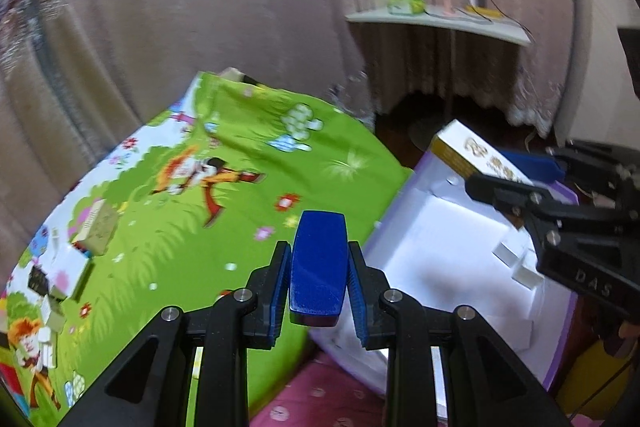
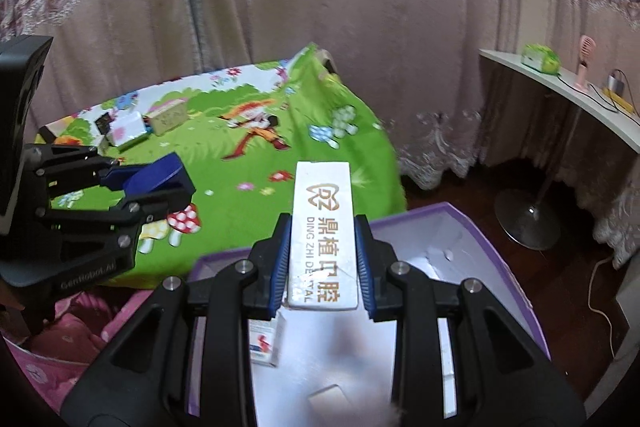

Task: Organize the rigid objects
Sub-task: 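Open both grippers to drop the blue box and DING ZHI DENTAL box into the bin, then move both grippers back over the boxes on the bed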

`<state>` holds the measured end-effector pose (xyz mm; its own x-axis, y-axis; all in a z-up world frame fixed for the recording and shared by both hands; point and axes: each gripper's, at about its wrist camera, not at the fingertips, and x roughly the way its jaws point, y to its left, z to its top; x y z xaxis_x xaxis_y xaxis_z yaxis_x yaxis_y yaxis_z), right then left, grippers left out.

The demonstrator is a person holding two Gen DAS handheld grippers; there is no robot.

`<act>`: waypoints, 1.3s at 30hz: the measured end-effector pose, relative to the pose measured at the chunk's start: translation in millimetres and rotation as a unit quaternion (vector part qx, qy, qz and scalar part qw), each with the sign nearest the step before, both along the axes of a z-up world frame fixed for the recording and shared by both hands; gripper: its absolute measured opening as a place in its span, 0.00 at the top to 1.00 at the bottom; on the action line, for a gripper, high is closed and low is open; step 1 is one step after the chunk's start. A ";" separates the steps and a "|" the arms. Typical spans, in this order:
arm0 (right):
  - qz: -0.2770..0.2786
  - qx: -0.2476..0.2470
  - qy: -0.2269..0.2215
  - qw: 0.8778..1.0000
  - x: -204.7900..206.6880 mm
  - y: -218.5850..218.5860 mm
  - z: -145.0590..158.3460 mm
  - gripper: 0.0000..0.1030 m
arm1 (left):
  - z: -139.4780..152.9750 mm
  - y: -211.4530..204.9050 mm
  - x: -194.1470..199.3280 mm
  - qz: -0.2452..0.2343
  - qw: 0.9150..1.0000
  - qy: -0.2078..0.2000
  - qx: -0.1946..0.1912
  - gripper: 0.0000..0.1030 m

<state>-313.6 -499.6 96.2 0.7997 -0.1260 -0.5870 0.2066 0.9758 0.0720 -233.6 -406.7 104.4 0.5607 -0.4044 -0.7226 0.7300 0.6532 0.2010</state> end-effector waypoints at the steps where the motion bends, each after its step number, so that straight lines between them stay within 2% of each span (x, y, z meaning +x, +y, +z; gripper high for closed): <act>1: -0.005 0.000 0.004 1.000 -1.3 -4.1 -2.4 0.67 | -3.4 -4.3 -1.9 -0.006 1.000 0.003 0.005 0.72; 9: -0.038 -0.009 0.029 0.999 -8.7 -21.3 -13.0 0.67 | -31.4 -29.7 -22.8 -0.057 0.997 0.030 0.034 0.72; 13: -0.055 -0.014 0.045 0.997 -10.3 -29.9 -18.3 0.66 | -36.5 -33.7 -32.5 -0.090 0.995 0.046 0.025 0.71; 14: -0.061 -0.010 0.048 0.997 -11.8 -33.4 -18.9 0.66 | -37.3 -34.5 -34.0 -0.097 0.994 0.053 0.022 0.67; 15: -0.066 -0.007 0.054 0.996 -11.9 -36.4 -19.6 0.63 | -37.9 -35.3 -35.2 -0.103 0.993 0.056 0.021 0.63; 17: -0.079 -0.004 0.059 0.995 -12.7 -40.6 -20.3 0.48 | -37.5 -34.0 -36.7 -0.101 0.994 0.048 0.017 0.45; 18: -0.085 -0.001 0.061 0.995 -12.5 -43.0 -20.0 0.39 | -36.4 -31.9 -37.3 -0.098 0.994 0.039 0.013 0.43; 20: -0.086 0.001 0.059 0.995 -13.1 -43.9 -18.4 0.36 | -34.7 -27.2 -34.9 -0.090 0.995 0.033 0.005 0.39; 25: -0.075 -0.011 0.058 0.995 -4.3 -31.4 -11.5 0.35 | -33.1 -9.8 -15.0 -0.051 0.998 0.038 -0.013 0.39; 32: 0.006 -0.046 0.077 0.996 38.0 30.4 -11.5 0.33 | -35.8 46.1 28.4 0.027 0.998 0.041 -0.035 0.38; 35: 0.059 -0.062 0.089 0.992 64.1 71.3 -18.3 0.31 | -41.1 85.9 55.2 0.083 0.994 0.049 -0.045 0.37; 39: 0.140 -0.077 0.108 0.981 107.6 138.9 -32.3 0.31 | -51.5 162.2 94.4 0.182 0.980 0.059 -0.060 0.37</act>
